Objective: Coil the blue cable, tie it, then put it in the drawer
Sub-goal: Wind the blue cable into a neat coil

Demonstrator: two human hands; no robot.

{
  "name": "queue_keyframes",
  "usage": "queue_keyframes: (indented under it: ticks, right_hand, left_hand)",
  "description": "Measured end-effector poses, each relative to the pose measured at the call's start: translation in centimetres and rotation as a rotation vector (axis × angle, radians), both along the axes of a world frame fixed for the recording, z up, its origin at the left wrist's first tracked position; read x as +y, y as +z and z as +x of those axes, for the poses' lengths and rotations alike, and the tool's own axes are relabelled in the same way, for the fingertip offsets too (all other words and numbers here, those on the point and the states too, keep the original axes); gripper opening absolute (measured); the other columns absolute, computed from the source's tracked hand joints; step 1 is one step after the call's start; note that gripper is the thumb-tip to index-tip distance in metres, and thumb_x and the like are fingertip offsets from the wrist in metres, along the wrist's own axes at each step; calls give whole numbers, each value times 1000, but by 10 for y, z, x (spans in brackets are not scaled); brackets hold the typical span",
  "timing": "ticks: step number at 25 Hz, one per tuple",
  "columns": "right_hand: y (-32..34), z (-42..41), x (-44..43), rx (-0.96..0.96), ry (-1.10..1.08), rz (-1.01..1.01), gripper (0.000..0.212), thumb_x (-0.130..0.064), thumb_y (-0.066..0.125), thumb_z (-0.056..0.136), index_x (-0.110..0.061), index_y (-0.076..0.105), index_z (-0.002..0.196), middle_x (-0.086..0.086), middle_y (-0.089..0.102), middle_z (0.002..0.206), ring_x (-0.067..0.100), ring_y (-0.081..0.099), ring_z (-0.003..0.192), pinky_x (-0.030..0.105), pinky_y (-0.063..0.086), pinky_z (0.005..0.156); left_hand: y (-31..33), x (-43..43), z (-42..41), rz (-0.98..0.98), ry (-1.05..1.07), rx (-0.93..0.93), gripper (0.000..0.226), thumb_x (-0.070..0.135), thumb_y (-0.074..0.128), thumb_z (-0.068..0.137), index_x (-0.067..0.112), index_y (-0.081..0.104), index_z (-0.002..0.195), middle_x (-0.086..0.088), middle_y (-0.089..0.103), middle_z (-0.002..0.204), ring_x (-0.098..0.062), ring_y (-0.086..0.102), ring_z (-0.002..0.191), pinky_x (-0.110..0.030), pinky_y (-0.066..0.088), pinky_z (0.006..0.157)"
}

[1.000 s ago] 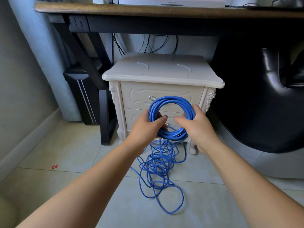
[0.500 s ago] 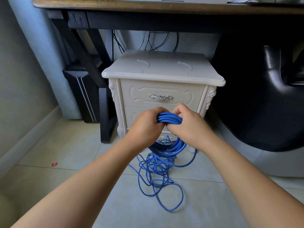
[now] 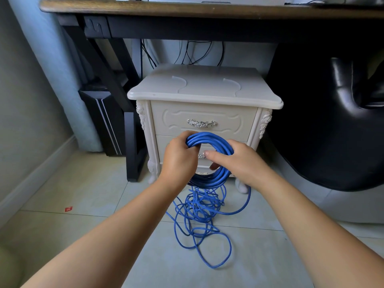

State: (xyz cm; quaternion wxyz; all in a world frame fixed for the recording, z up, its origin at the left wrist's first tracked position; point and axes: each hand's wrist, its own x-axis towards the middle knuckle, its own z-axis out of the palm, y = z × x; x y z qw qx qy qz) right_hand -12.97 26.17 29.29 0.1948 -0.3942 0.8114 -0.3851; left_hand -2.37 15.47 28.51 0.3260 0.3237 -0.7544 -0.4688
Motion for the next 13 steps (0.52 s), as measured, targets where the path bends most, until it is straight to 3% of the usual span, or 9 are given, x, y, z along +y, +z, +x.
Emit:
queue_keyframes:
  ticks: [3, 6, 7, 9, 11, 13]
  right_hand:
    - [-2, -4, 0, 17, 18, -13, 44, -74, 63, 70, -30, 61, 75, -13, 67, 65, 6, 63, 61, 32, 52, 67]
    - [8, -4, 3, -18, 16, -31, 61, -82, 57, 68, -21, 60, 68, -12, 59, 51, 4, 59, 50, 20, 49, 56]
    - [13, -7, 4, -45, 3, -49, 61, -79, 51, 72, -19, 61, 67, -11, 57, 47, 1, 53, 44, 14, 43, 49]
    - [19, -16, 3, -127, -35, -129, 54, -65, 46, 89, -17, 69, 76, -8, 55, 54, 2, 45, 42, 15, 37, 46]
    - [15, -23, 0, -170, -51, -218, 31, -41, 50, 97, -23, 71, 83, -7, 52, 64, 6, 41, 48, 22, 33, 54]
    - [3, -20, -4, -164, -30, -241, 21, -28, 51, 96, -30, 65, 81, -8, 50, 64, 9, 39, 53, 29, 33, 60]
  left_hand:
    - [1, -3, -1, 57, 39, 39, 20, 9, 52, 95, 22, 67, 96, 9, 53, 56, -7, 44, 46, -25, 37, 52]
    - [4, -7, 0, -40, 36, 5, 23, 6, 52, 92, 22, 67, 96, 10, 54, 59, -3, 44, 46, -23, 36, 53]
    - [4, -8, 1, -107, 28, -43, 25, 5, 51, 91, 23, 67, 96, 10, 55, 61, -3, 46, 50, -22, 36, 53]
    - [5, -11, 2, -211, 29, -138, 28, 6, 50, 90, 27, 67, 98, 10, 56, 64, -9, 49, 59, -28, 40, 59]
    - [4, -15, 3, -253, 42, -196, 29, 7, 49, 91, 27, 66, 101, 8, 55, 62, -17, 49, 59, -31, 39, 59]
    - [3, -19, 3, -228, 52, -178, 28, 6, 49, 91, 26, 67, 101, 9, 54, 61, -12, 47, 56, -29, 35, 57]
